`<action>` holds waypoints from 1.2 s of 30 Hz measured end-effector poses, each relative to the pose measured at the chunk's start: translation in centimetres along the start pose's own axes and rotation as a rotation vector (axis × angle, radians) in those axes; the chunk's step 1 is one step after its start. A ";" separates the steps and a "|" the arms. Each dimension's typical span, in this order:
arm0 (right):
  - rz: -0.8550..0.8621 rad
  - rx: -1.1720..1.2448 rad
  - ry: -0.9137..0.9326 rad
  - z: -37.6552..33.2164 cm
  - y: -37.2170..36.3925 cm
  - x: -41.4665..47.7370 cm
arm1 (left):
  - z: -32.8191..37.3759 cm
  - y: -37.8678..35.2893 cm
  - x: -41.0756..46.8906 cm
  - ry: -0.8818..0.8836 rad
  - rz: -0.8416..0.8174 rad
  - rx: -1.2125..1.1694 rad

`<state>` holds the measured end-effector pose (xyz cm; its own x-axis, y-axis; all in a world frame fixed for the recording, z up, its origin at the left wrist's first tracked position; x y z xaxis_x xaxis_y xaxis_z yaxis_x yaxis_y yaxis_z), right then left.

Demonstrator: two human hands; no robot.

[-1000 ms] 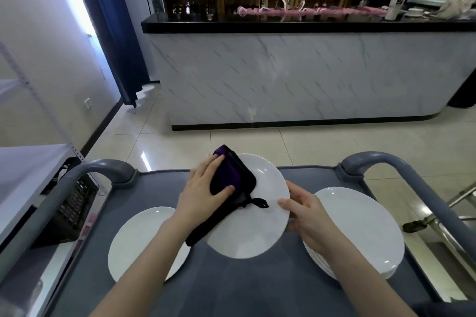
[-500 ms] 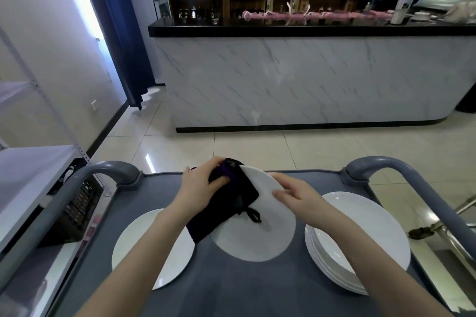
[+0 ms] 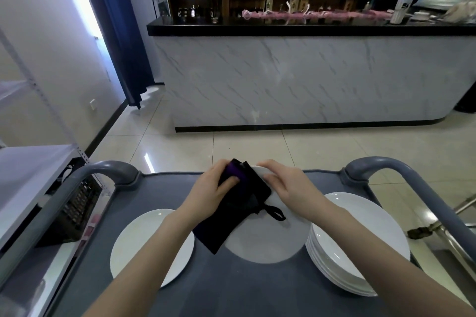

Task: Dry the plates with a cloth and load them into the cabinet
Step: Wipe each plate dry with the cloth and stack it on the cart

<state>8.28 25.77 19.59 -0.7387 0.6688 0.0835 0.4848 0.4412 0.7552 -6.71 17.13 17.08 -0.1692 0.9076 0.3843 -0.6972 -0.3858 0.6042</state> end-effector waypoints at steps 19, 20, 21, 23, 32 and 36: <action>0.274 0.333 -0.148 3.3 0.8 -2.3 | -3.2 0.6 -3.8 0.207 0.302 -0.105; 0.211 0.246 -0.112 2.7 0.6 -2.0 | -2.4 0.7 -3.0 0.132 0.224 -0.052; 0.137 0.160 -0.085 2.1 -0.1 -1.7 | -1.5 0.6 -2.2 0.060 0.130 0.018; -0.012 0.045 -0.070 1.2 -1.7 -1.2 | 0.1 -0.1 -1.1 -0.064 -0.039 0.146; 0.335 0.382 -0.172 2.1 0.5 -1.6 | -3.6 1.2 -3.2 0.273 0.390 -0.100; 0.618 0.583 -0.322 3.0 0.7 -3.1 | -5.0 -2.9 -7.1 0.506 0.539 -0.351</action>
<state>12.30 25.78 17.90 -0.1442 0.9831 0.1129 0.9759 0.1224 0.1804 -6.98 12.62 9.06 -0.7791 0.6094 0.1471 -0.5934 -0.7926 0.1402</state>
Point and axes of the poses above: each hand's wrist, its own x-axis towards the middle knuckle, its own y-axis out of the back of the hand, z = x × y, the point moved 8 cm from there along x, towards the middle knuckle, and after that the axes turned 12 degrees about -y, right-handed, at the moved point
